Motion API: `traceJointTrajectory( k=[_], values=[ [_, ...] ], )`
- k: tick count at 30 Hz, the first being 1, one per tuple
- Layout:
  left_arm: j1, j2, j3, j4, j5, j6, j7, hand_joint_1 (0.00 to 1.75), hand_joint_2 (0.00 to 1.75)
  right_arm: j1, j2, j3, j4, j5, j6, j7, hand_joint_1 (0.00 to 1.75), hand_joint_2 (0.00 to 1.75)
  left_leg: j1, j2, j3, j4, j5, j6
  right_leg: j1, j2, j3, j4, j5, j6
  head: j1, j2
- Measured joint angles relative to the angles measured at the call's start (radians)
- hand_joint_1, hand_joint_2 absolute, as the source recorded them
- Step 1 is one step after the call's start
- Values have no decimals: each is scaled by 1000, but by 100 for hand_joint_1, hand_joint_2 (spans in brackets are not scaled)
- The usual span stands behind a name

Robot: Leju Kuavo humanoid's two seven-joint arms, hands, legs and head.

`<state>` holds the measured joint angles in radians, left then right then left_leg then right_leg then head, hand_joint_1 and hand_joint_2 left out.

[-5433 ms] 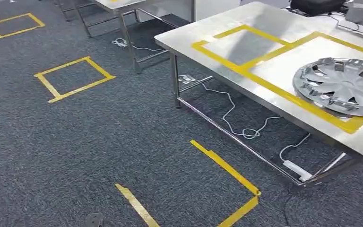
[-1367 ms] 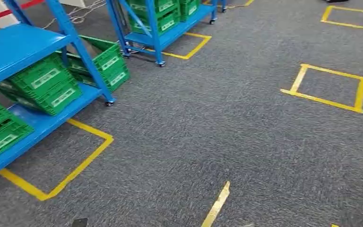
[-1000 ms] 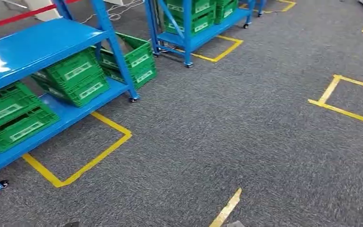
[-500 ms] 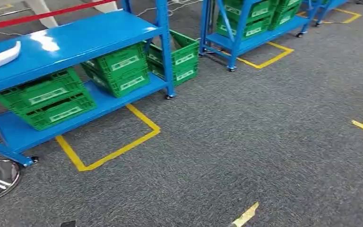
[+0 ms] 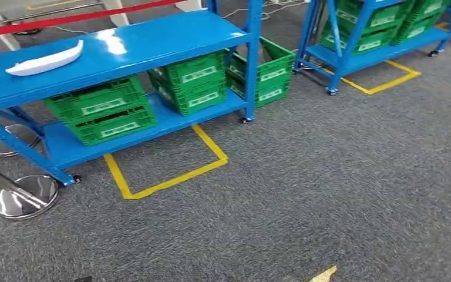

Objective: Take the parts from the cabinet and place them on the table.

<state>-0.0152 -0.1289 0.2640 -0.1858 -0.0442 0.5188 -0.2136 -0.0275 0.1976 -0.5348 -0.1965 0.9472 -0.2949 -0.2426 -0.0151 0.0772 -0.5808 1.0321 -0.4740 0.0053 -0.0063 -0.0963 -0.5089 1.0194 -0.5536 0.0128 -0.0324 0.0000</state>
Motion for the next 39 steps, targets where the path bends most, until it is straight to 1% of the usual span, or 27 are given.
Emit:
traceJointTrajectory(
  k=[3, 4, 5, 6, 8, 9, 10, 11, 13, 14, 15, 18, 19, 20, 21, 23, 25, 26, 27, 29, 30, 31, 34, 35, 36, 37, 39],
  values=[
    [5, 0, 2, -1, 0, 1, -8, 0, 0, -8, 1, 8, 0, 8, 13, -2, 0, 0, -2, -29, -10, 3, 0, 11, -1, -35, 13, -10, -1, 12, 3, 0],
    [6, -3, 2, -1, -1, 1, -9, 0, 0, -9, 3, 10, 0, 8, 14, -1, 0, 0, 10, -41, 2, -12, 7, 21, -4, -21, 10, -6, -10, 20, 3, 0],
    [6, -3, 2, -1, -3, 2, -10, 0, 0, -8, 3, 10, 0, 8, 13, -2, 0, 0, 10, -48, 4, -17, 9, 25, -6, 37, 2, 14, -25, 22, 9, 0],
    [2, -2, 3, -1, -8, 2, -10, 0, 0, -8, 3, 10, 0, 5, 11, -2, 0, 0, 11, -59, 2, -17, 10, 30, -7, 74, -26, 74, -59, 22, 10, 0],
    [-4, -5, 3, -1, -16, 2, -11, 0, 0, -3, 3, 10, 0, -2, 9, -1, 0, 0, 10, -87, 1, -16, 10, 32, -6, 93, -113, 243, -128, 25, 13, 0],
    [-4, -6, 2, -1, -18, 2, -12, 0, 0, -1, 3, 10, 0, -3, 8, -2, 0, 0, 10, -101, 2, -16, 9, 33, -5, 94, -148, 299, -138, 26, 13, 0],
    [-3, -7, 2, -1, -19, 2, -12, 0, 0, 0, 3, 10, 0, -5, 8, -2, 0, 0, 10, -115, 3, -15, 9, 32, -5, 95, -160, 302, -121, 26, 13, 0],
    [-3, -8, 3, -1, -19, 2, -12, 0, 0, 0, 3, 10, 0, -7, 7, -2, 0, 0, 10, -128, 5, -15, 9, 32, -5, 95, -151, 265, -83, 25, 13, 0],
    [-4, -8, 3, -1, -20, 3, -12, 0, 0, -1, 2, 10, 0, -8, 6, -2, 0, 0, 13, -157, 10, -12, 5, 27, -9, 117, -82, 93, 25, 23, 13, 0],
    [-5, -9, 3, -1, -21, 3, -12, 0, 0, -1, 2, 10, 0, -8, 6, -2, 0, 0, 14, -169, 9, -10, 3, 22, -15, 170, -53, 27, 39, 23, 13, 0],
    [-9, -9, 3, -1, -26, 2, -12, 0, 0, 1, 3, 10, 2, -10, 8, -2, 0, 0, 9, -181, 2, 0, 0, 16, -19, 191, -42, -1, 28, 23, 12, 0],
    [-5, -7, 2, -1, -36, 2, -12, 0, 0, -2, 2, 9, 2, -14, 13, 2, 0, 0, 19, -210, -6, -8, 12, -2, -8, 163, -35, 5, 31, 8, 13, 0],
    [-5, -3, 2, -1, -37, 2, -12, 0, 0, -2, 3, 8, 2, -14, 14, 2, 0, 0, 19, -212, -9, -4, 8, -6, -15, 149, -31, -3, 36, -1, 12, 0],
    [-5, -2, 2, -1, -38, 2, -12, 0, 0, -2, 3, 8, 2, -14, 15, 1, 0, 0, 14, -157, -14, 14, -5, -10, -14, 136, -28, -4, 37, -5, 10, 0],
    [-7, -2, 2, -1, -39, 0, -11, 0, 0, -2, 3, 8, 2, -14, 15, 1, 0, 0, 13, -116, -36, 64, -36, -15, -12, 123, -26, -5, 34, -12, 1, 0],
    [-14, -2, 2, -1, -39, -1, -12, 0, 0, 2, 3, 7, 2, -13, 18, 8, 0, 0, 16, -91, -109, 216, -109, -22, -7, 88, -24, -4, 29, -18, 0, 0],
    [-13, -3, 2, -1, -37, -2, -12, 0, 0, 4, 2, 7, 2, -12, 21, 22, 0, 0, 20, -86, -158, 321, -139, -24, -4, 59, -22, -4, 25, -21, 0, 0],
    [-11, -3, 2, -1, -36, -2, -12, 0, 0, 4, 2, 6, 2, -13, 22, 21, 0, 0, 21, -86, -154, 316, -127, -24, -2, 48, -20, -4, 23, -21, 1, 0],
    [-9, -3, 2, -1, -36, -2, -12, 0, 0, 4, 2, 7, 2, -15, 23, 21, 0, 0, 20, -86, -129, 265, -89, -22, -1, 47, -17, -4, 20, -19, 1, 0],
    [-8, -3, 2, -1, -43, 0, -12, 0, 0, -1, 2, 5, 2, -37, 23, 19, 0, 0, 20, -82, -36, 87, 4, -13, 0, 38, -9, -4, 16, -17, 1, 0],
    [-8, -3, 2, -1, -48, 1, -12, 0, 0, -3, 2, 2, 2, -47, 23, 17, 0, 0, 17, -73, -3, 25, 8, -7, 0, 37, -11, -5, 14, -15, 1, 0],
    [-9, -3, 2, -1, -51, 1, -12, 0, 0, -5, 2, -5, 2, -58, 23, 14, 0, 0, 11, -71, 5, 6, -3, -3, 6, 38, -9, -2, 11, -9, 0, 0],
    [-8, -3, 1, -1, -59, 0, -17, 0, 0, -7, 2, -18, 2, -66, 23, 3, 0, 0, 6, -72, 4, -2, -8, 7, 1, 36, -10, -10, 16, 7, 1, 0],
    [-6, -5, 1, -1, -60, 0, -18, 0, 0, -8, 2, -19, 2, -68, 24, 2, 0, 0, 16, -74, 16, -21, -1, 15, 1, 41, -12, -6, 7, 15, 2, 0],
    [-5, -6, 1, -1, -61, -2, -19, 0, 0, -6, 2, -20, 2, -68, 26, 1, 0, 0, 16, -75, 24, -27, 0, 20, 0, 65, -18, 10, -3, 17, 3, 0],
    [-8, -6, 1, -1, -61, -4, -20, 0, 0, -6, 2, -21, 2, -69, 31, 0, 0, 0, 16, -75, 25, -29, 0, 27, -1, 82, -48, 66, -33, 17, 7, 0],
    [-10, -10, 0, -1, -63, -10, -21, 0, 0, -5, 2, -25, 3, -70, 43, 0, 0, 0, 15, -79, 25, -28, -3, 32, -3, 94, -142, 238, -101, 22, 8, 0]
  ],
)
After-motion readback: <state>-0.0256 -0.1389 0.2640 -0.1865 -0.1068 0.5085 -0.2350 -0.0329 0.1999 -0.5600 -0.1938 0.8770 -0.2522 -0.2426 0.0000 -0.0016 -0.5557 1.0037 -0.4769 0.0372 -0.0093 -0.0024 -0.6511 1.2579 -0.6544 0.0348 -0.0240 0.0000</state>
